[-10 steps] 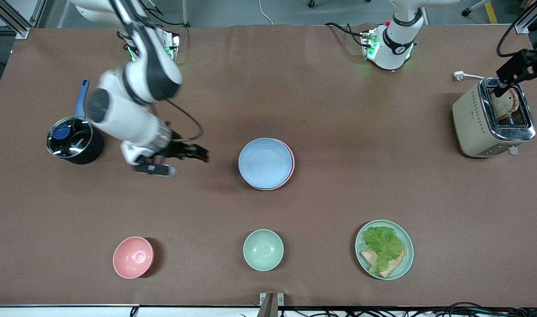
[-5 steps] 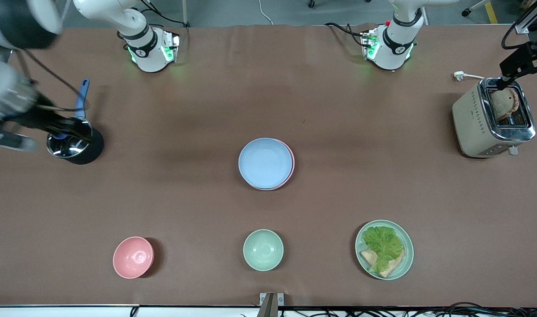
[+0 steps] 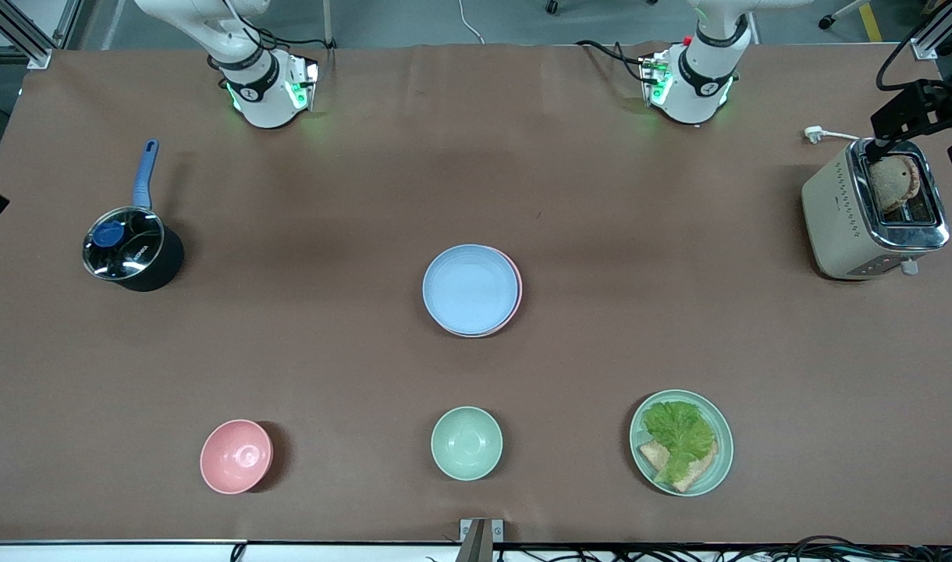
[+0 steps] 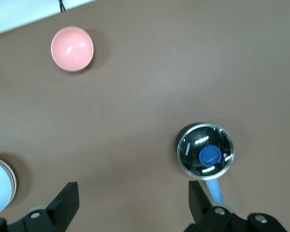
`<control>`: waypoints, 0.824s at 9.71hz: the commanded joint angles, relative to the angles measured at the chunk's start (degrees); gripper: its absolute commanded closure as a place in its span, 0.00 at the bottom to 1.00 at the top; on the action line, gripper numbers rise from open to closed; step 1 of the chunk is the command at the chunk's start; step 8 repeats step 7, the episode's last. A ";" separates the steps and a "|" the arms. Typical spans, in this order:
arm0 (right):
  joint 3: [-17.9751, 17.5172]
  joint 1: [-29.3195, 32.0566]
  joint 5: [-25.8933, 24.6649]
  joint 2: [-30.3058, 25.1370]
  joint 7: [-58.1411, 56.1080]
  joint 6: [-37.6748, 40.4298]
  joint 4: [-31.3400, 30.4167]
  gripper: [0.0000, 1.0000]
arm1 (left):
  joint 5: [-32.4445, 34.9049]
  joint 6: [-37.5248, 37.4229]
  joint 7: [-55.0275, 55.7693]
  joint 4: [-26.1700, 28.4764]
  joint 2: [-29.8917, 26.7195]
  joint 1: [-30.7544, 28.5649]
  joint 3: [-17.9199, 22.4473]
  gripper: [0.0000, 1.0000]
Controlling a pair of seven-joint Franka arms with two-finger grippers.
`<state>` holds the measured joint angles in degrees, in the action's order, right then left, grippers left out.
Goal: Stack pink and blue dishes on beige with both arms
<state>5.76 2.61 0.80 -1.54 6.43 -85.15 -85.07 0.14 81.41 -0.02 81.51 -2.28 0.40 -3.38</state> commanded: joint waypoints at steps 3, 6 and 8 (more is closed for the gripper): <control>-0.59 -1.71 -1.06 0.75 -4.16 3.85 3.15 0.00 | -1.98 -0.29 0.11 1.19 1.14 0.04 0.65 0.00; -0.40 -1.73 -0.89 0.75 -3.18 3.68 2.98 0.00 | -1.89 -0.29 0.28 1.37 0.97 0.13 0.83 0.00; -0.40 -1.73 -0.89 0.75 -3.18 3.85 2.90 0.00 | -1.89 -0.29 0.20 1.37 0.97 0.13 0.83 0.00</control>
